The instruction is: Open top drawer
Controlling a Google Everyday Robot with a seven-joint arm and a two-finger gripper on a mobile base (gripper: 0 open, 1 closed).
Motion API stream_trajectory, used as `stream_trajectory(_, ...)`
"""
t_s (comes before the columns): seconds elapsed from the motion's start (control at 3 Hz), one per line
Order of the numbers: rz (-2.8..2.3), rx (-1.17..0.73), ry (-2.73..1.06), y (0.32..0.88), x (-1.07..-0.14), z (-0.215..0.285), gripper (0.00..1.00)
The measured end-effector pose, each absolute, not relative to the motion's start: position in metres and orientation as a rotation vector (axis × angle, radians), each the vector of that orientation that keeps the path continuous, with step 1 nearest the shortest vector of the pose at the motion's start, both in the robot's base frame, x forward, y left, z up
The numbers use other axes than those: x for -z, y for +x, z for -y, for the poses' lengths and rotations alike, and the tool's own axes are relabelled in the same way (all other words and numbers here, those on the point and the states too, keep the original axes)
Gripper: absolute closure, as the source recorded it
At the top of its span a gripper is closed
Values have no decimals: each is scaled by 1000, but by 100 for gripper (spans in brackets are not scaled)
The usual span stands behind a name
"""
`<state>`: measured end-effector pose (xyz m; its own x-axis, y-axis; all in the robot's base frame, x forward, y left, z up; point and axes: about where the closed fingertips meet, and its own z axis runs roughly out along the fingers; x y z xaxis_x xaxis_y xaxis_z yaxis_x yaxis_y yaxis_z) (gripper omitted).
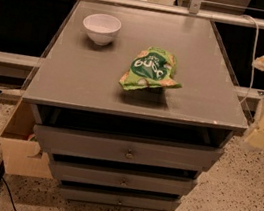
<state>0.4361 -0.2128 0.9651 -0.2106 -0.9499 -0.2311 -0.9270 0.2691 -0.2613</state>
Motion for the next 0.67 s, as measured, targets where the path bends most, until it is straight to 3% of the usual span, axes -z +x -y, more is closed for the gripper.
stream_trajectory(0.67,-2172,48,-1726,432,-907,213,0)
